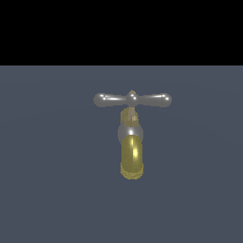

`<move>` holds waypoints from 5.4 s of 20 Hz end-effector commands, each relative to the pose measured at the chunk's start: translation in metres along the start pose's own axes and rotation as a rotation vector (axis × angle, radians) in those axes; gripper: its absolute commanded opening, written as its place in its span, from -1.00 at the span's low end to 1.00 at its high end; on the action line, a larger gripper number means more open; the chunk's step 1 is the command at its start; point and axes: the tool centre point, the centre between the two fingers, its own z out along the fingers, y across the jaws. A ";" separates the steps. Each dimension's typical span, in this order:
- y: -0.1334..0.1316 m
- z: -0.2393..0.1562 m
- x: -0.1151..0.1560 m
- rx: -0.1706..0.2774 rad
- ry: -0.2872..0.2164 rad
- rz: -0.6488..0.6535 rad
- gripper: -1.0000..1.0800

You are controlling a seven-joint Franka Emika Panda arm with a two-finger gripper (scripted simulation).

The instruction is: Turn on the faucet by rotating a designated handle.

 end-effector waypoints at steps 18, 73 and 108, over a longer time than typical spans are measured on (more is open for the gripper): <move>0.023 0.032 0.003 -0.004 0.002 -0.171 -1.00; 0.132 0.256 0.128 -0.038 0.017 -1.397 -1.00; 0.137 0.274 0.180 -0.035 0.022 -1.507 -1.00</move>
